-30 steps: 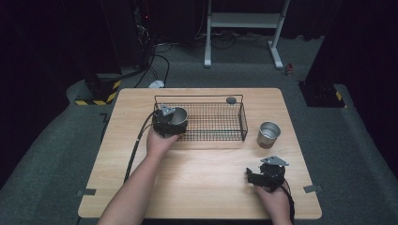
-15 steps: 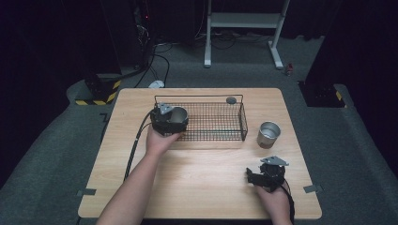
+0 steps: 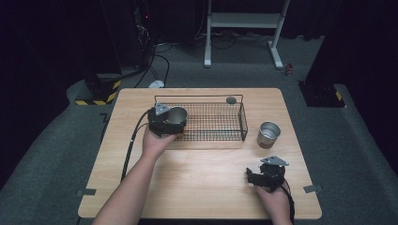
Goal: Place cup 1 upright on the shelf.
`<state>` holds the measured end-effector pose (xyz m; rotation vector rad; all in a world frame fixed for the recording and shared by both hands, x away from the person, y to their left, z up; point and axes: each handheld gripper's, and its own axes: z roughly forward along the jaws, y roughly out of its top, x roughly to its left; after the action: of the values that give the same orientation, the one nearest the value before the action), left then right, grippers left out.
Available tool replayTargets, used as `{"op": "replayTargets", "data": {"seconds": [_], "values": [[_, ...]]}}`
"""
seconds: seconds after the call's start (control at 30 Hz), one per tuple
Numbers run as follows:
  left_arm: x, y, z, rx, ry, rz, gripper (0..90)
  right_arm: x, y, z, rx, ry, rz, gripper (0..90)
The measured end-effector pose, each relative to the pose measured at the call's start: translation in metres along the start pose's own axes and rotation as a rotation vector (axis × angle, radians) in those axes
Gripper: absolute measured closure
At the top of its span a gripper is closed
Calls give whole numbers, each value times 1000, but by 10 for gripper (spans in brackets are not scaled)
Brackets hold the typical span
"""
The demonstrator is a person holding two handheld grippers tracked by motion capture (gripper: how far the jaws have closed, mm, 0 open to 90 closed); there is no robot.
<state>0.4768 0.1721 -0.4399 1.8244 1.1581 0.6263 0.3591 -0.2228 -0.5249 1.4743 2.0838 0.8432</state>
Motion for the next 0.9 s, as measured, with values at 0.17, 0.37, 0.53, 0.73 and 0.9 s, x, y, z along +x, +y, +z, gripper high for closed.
{"op": "replayTargets", "data": {"seconds": [0.17,0.37,0.53,0.73,0.9], "values": [[-2,-5,-9,9,2,21,7,0,0,0,0,0,2,104],[-5,-13,-21,14,-7,30,7,0,0,0,0,0,2,104],[-4,-23,-32,17,-21,24,7,0,0,0,1,0,2,104],[-2,-38,-46,13,-25,20,10,0,0,0,1,0,3,104],[-2,-51,-57,18,-36,23,12,0,0,0,1,0,2,104]]}}
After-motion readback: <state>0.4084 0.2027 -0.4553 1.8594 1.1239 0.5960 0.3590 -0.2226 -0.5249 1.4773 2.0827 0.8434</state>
